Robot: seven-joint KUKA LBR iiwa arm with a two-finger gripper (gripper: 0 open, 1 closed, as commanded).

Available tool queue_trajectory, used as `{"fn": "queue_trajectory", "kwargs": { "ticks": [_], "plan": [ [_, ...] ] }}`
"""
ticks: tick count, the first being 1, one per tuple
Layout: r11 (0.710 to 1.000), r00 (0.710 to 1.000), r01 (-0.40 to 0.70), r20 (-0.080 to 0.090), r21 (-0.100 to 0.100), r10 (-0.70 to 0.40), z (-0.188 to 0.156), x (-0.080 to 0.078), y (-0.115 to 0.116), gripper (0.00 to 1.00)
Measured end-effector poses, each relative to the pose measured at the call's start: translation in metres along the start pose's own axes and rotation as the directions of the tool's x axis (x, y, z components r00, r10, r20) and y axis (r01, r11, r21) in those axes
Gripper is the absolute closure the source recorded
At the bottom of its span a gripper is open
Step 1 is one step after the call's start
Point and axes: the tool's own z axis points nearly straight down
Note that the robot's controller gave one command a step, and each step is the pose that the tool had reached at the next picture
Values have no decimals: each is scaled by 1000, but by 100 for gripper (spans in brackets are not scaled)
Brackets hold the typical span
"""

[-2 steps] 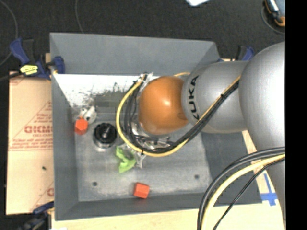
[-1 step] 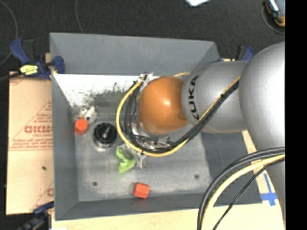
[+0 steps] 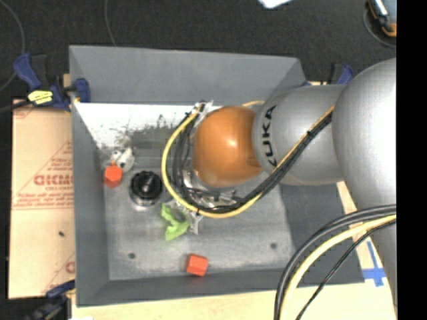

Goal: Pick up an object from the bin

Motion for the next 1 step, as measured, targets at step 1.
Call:
{"fn": "queue_trajectory", "kwargs": {
  "ticks": [1],
  "plan": [
    [1000,1000,-1,-2,-2,1,-4,1,1,100]
  ]
}}
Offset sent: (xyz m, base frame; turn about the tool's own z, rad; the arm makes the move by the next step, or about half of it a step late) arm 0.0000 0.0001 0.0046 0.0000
